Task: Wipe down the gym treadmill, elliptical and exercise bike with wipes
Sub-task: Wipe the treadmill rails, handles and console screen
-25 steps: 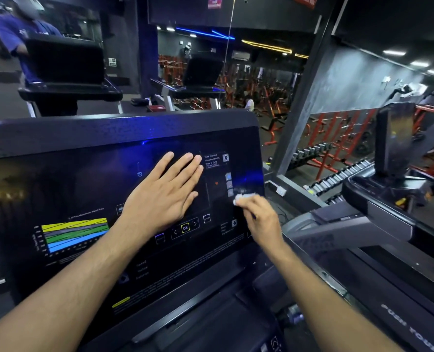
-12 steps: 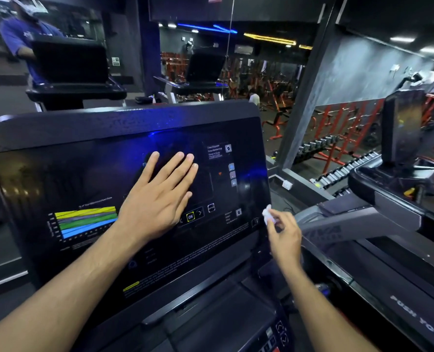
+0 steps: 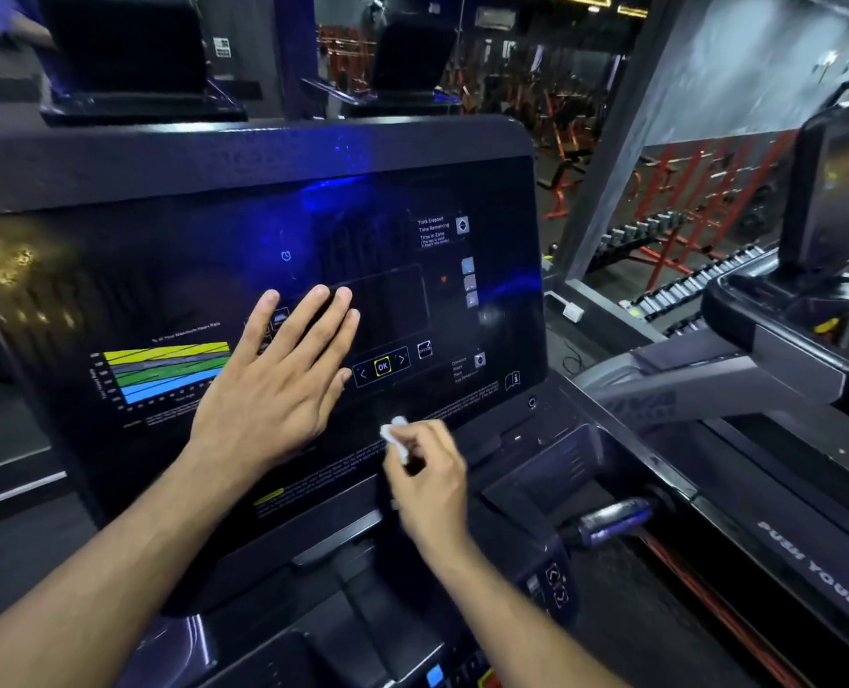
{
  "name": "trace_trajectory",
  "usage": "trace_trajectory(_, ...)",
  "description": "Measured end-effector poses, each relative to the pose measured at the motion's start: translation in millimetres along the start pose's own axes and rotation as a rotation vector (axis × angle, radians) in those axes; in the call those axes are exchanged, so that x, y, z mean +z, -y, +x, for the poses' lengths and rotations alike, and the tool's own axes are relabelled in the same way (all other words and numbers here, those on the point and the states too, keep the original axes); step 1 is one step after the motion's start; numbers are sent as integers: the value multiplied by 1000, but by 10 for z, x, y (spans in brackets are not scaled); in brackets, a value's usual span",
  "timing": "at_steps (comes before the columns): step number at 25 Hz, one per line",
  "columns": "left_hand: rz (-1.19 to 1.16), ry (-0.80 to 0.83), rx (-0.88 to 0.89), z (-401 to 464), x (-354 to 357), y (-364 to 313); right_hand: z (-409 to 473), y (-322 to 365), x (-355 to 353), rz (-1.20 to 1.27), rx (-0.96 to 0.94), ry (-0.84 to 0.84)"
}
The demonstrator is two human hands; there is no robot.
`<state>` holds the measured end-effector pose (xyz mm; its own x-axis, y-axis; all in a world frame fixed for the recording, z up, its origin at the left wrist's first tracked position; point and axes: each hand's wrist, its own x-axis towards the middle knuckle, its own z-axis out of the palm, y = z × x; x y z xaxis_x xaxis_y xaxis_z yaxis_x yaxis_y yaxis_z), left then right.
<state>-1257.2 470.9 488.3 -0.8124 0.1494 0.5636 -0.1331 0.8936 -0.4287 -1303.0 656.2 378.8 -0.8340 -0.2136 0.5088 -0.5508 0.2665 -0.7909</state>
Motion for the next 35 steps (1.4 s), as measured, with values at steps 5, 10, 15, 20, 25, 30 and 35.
trace_trajectory(5,-17,3,4,-14,-23,11,46,66,-31,56,28,126)
trace_trajectory(10,-19,-7,-6,-31,-15,8,755,-399,-546,-78,174,-144)
trace_trajectory(15,-23,-10,-3,-29,0,4,939,-487,-617,-105,284,-261)
trace_trajectory(20,-42,-32,-6,-21,0,-7,256,189,27,29,37,-40)
trace_trajectory(25,-60,-46,3,-32,3,16,285,314,-55,137,14,27)
trace_trajectory(30,-56,-45,-3,-34,12,12,1160,-137,-754,-75,146,-281)
trace_trajectory(35,-66,-45,0,-31,21,19,1133,-6,-397,-103,113,-237)
